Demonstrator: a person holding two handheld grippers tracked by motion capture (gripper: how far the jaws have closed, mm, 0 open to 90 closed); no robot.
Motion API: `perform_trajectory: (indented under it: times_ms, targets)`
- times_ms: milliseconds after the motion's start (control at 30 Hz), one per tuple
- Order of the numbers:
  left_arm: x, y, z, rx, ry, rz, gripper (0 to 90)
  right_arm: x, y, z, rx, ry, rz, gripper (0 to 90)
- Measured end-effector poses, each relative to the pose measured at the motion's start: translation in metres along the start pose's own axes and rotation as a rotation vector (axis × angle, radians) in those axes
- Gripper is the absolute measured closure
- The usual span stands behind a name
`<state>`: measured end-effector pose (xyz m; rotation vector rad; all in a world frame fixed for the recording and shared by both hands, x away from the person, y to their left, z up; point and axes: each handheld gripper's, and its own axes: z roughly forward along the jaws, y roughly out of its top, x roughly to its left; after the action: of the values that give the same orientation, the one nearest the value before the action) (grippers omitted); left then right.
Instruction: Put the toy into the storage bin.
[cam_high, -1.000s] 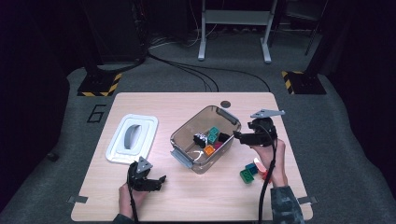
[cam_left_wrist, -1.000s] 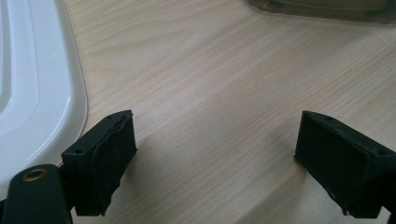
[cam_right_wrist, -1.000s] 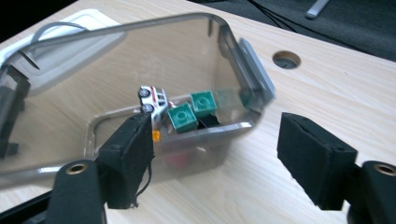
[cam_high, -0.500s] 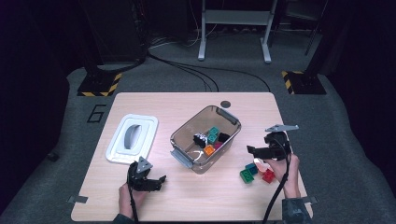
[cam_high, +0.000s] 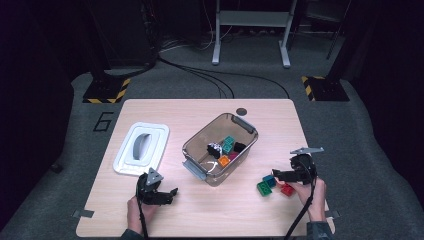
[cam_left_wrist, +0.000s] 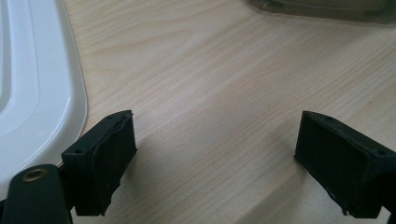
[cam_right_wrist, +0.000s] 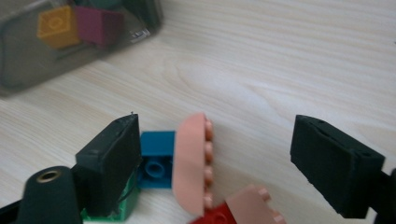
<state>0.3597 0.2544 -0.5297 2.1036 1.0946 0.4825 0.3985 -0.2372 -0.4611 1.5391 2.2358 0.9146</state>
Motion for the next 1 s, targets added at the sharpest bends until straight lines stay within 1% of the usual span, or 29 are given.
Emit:
perform_trajectory:
  times_ms: [100, 133, 167, 200, 267, 300, 333, 433, 600, 633, 667, 700, 767, 833, 867, 900, 933, 967, 1000]
  targets:
    - [0.0, 0.0, 0.0, 0.0, 0.0, 0.0, 11.9, -0.007, -0.008, -0.002, 0.004, -0.013, 0.017, 22.8]
    - [0.0, 0.0, 0.0, 0.0, 0.0, 0.0, 11.9, -0.009, -0.011, -0.004, 0.009, -0.015, 0.03, 24.4]
    - [0.0, 0.0, 0.0, -0.003, -0.001, -0.003, 11.9, -0.012, -0.014, -0.005, 0.007, -0.016, 0.024, 27.4]
    - [0.0, 0.0, 0.0, 0.0, 0.0, 0.001, 11.9, -0.013, -0.016, -0.006, 0.009, -0.021, 0.031, 29.1]
    - [0.0, 0.0, 0.0, 0.0, 0.0, -0.001, 11.9, -0.016, -0.019, -0.008, 0.02, -0.019, 0.032, 36.6]
    - [0.0, 0.0, 0.0, 0.0, 0.0, 0.0, 11.9, -0.017, -0.02, -0.008, 0.029, -0.027, 0.037, 40.3]
    - [0.0, 0.0, 0.0, 0.0, 0.0, 0.0, 11.9, -0.018, -0.021, -0.008, 0.039, -0.031, 0.031, 44.2]
    - [0.0, 0.0, 0.0, 0.0, 0.0, 0.0, 11.9, -0.018, -0.023, -0.007, 0.063, -0.019, 0.007, 50.5]
    - [0.0, 0.0, 0.0, 0.003, 0.0, 0.001, 11.9, -0.017, -0.022, -0.001, 0.118, -0.032, -0.023, 57.1]
    - [0.0, 0.0, 0.0, 0.003, 0.0, 0.001, 11.9, -0.018, -0.022, 0.001, 0.13, -0.044, -0.025, 59.2]
    - [0.0, 0.0, 0.0, 0.003, 0.0, 0.001, 11.9, -0.018, -0.022, 0.002, 0.133, -0.044, -0.025, 60.0]
    - [0.0, 0.0, 0.0, 0.0, 0.0, -0.003, 11.9, -0.019, -0.021, 0.002, 0.133, -0.043, -0.017, 62.9]
    - [0.0, 0.0, 0.0, 0.0, 0.0, -0.002, 11.9, -0.02, -0.02, 0.003, 0.134, -0.058, -0.014, 64.8]
    - [0.0, 0.0, 0.0, 0.0, -0.001, 0.0, 11.9, -0.022, -0.019, 0.003, 0.135, -0.051, -0.007, 65.1]
    - [0.0, 0.0, 0.0, 0.0, 0.0, 0.0, 11.9, -0.022, -0.019, 0.003, 0.136, -0.053, 0.003, 65.0]
    - [0.0, 0.0, 0.0, 0.0, 0.0, 0.0, 11.9, -0.023, -0.019, 0.003, 0.14, -0.052, 0.01, 64.6]
    - [0.0, 0.0, 0.0, 0.0, 0.0, 0.0, 11.9, -0.024, -0.019, 0.004, 0.143, -0.059, 0.012, 61.6]
    - [0.0, 0.0, 0.0, -0.002, 0.0, -0.002, 11.9, -0.024, -0.019, 0.004, 0.15, -0.071, 0.021, 60.8]
    - [0.0, 0.0, 0.0, 0.0, 0.0, 0.0, 12.0, -0.025, -0.019, 0.005, 0.158, -0.073, 0.031, 60.7]
